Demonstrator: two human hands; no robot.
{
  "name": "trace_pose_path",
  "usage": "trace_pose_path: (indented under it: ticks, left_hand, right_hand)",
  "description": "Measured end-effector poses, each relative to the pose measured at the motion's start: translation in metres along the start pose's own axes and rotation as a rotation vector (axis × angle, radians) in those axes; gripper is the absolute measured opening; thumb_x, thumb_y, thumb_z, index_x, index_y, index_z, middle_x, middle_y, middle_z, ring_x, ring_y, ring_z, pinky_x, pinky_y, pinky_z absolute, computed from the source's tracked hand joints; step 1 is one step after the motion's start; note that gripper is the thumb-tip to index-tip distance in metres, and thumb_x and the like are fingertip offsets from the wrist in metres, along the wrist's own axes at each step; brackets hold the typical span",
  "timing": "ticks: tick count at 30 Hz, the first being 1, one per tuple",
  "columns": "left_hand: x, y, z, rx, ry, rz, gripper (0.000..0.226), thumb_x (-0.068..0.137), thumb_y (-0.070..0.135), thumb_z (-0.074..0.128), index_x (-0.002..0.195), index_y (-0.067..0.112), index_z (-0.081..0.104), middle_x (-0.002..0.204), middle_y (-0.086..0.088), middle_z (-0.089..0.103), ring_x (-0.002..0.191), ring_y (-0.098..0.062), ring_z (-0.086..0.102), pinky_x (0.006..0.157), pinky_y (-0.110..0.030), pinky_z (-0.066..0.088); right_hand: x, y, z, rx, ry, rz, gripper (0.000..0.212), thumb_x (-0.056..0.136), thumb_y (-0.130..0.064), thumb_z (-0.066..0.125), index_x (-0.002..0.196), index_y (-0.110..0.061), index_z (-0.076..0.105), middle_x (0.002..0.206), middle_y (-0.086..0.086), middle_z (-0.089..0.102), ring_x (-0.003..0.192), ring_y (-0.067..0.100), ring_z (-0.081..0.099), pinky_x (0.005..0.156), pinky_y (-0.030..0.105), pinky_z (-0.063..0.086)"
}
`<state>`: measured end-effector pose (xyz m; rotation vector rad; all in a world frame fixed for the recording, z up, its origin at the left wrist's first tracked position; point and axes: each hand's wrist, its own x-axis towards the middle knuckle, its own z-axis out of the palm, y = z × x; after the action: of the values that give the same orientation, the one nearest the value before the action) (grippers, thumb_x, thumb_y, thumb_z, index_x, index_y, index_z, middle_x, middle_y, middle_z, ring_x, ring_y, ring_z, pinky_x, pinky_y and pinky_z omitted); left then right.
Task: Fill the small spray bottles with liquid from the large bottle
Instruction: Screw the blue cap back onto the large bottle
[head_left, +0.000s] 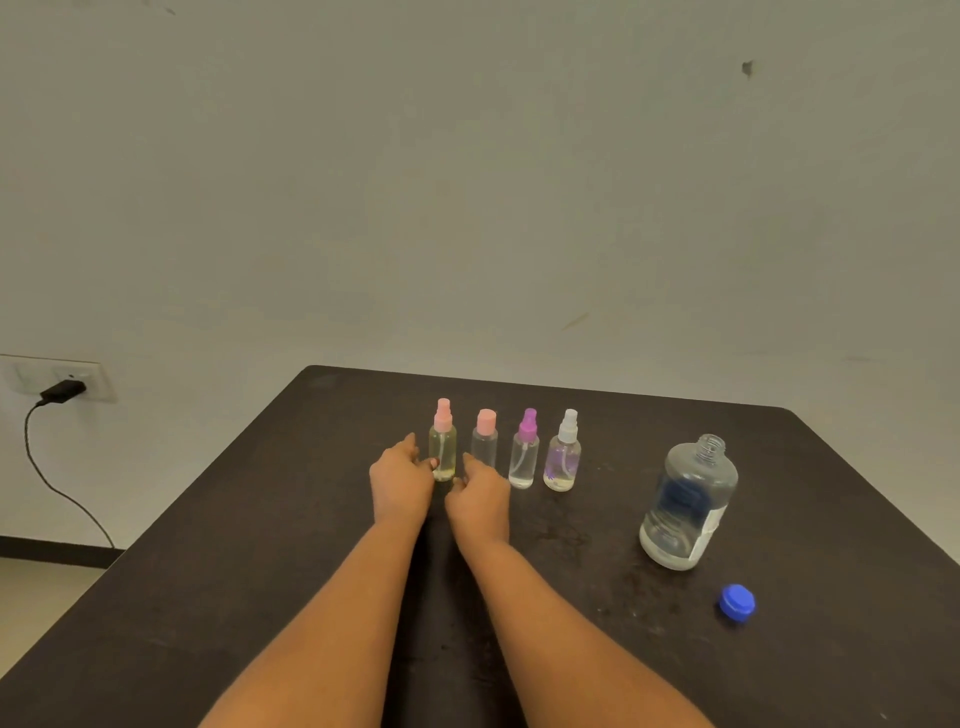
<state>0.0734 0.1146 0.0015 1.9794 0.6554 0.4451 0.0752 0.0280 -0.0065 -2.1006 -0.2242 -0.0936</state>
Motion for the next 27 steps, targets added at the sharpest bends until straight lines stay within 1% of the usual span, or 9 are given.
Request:
trace_pose_path:
  ticks: [7,11,14,16,19,21,23,25,27]
  left_hand:
    - [-0.040,0.017,0.000,-0.073,0.242,0.054,0.046,0.093,0.014,0.053,0.137,0.011,0.043,0.119,-0.007,0.062,0.108,-0.022,0.059,0.095,-0.041,0.049]
    - [-0.065,0.039,0.007,-0.087,0.208,0.192,0.023,0.094,0.015,0.050,0.113,0.013,0.061,0.101,-0.003,0.066,0.085,-0.014,0.059,0.076,-0.029,0.049]
    - [-0.083,0.058,0.020,-0.110,0.132,0.283,0.020,0.093,0.017,0.052,0.108,0.012,0.064,0.092,0.006,0.060,0.077,-0.014,0.061,0.074,-0.031,0.052]
    - [-0.093,0.071,0.030,-0.126,0.074,0.327,0.020,0.093,0.016,0.052,0.109,0.012,0.064,0.093,0.008,0.060,0.083,-0.015,0.062,0.078,-0.028,0.051]
    - [-0.105,0.087,0.048,-0.192,0.003,0.362,0.024,0.093,0.015,0.052,0.114,0.009,0.064,0.105,-0.004,0.067,0.099,-0.016,0.062,0.089,-0.025,0.047]
    - [-0.110,0.097,0.060,-0.253,-0.057,0.382,0.025,0.094,0.015,0.052,0.115,0.008,0.063,0.106,-0.006,0.067,0.104,-0.017,0.060,0.095,-0.029,0.047]
    - [-0.119,0.107,0.070,-0.324,-0.176,0.372,0.027,0.094,0.015,0.051,0.119,0.008,0.059,0.107,-0.006,0.065,0.104,-0.018,0.060,0.091,-0.026,0.048]
    - [-0.127,0.115,0.081,-0.349,-0.285,0.343,0.032,0.096,0.017,0.049,0.126,0.008,0.053,0.118,-0.005,0.060,0.109,-0.017,0.057,0.087,-0.019,0.044]
    - [-0.132,0.119,0.092,-0.339,-0.356,0.318,0.036,0.096,0.015,0.047,0.132,0.009,0.048,0.131,-0.006,0.053,0.122,-0.018,0.050,0.094,-0.020,0.039]
  right_hand:
    - [-0.021,0.011,-0.029,-0.063,0.122,-0.062,0.022,0.089,-0.006,0.049,0.105,-0.006,0.065,0.096,0.010,0.066,0.086,0.017,0.059,0.072,0.023,0.046]
    - [-0.033,0.015,-0.058,-0.118,0.234,-0.182,0.020,0.088,-0.003,0.050,0.099,-0.007,0.067,0.087,0.007,0.063,0.087,0.018,0.057,0.073,0.022,0.043]
    - [-0.036,0.019,-0.080,-0.178,0.322,-0.269,0.018,0.087,-0.002,0.051,0.089,-0.007,0.068,0.078,0.004,0.059,0.081,0.019,0.054,0.066,0.024,0.044]
    - [-0.037,0.020,-0.095,-0.226,0.397,-0.380,0.017,0.087,-0.007,0.053,0.084,-0.008,0.069,0.076,0.006,0.064,0.080,0.022,0.054,0.064,0.029,0.048]
    - [-0.040,0.019,-0.119,-0.295,0.548,-0.498,0.031,0.086,-0.022,0.043,0.087,-0.010,0.072,0.087,0.005,0.070,0.082,0.026,0.058,0.067,0.033,0.050]
    - [-0.040,0.024,-0.135,-0.361,0.630,-0.460,0.036,0.084,-0.026,0.040,0.094,-0.011,0.072,0.104,0.008,0.068,0.097,0.030,0.058,0.080,0.039,0.049]
    - [-0.038,0.034,-0.150,-0.393,0.674,-0.383,0.029,0.083,-0.020,0.050,0.104,-0.012,0.069,0.119,0.012,0.061,0.112,0.034,0.050,0.092,0.046,0.043]
    - [-0.035,0.046,-0.163,-0.386,0.645,-0.273,0.034,0.082,-0.009,0.062,0.116,-0.013,0.064,0.133,0.013,0.051,0.126,0.038,0.040,0.100,0.051,0.037]
    - [-0.035,0.057,-0.175,-0.356,0.565,-0.192,0.042,0.084,-0.005,0.061,0.125,-0.016,0.059,0.144,0.010,0.040,0.136,0.037,0.026,0.107,0.051,0.032]
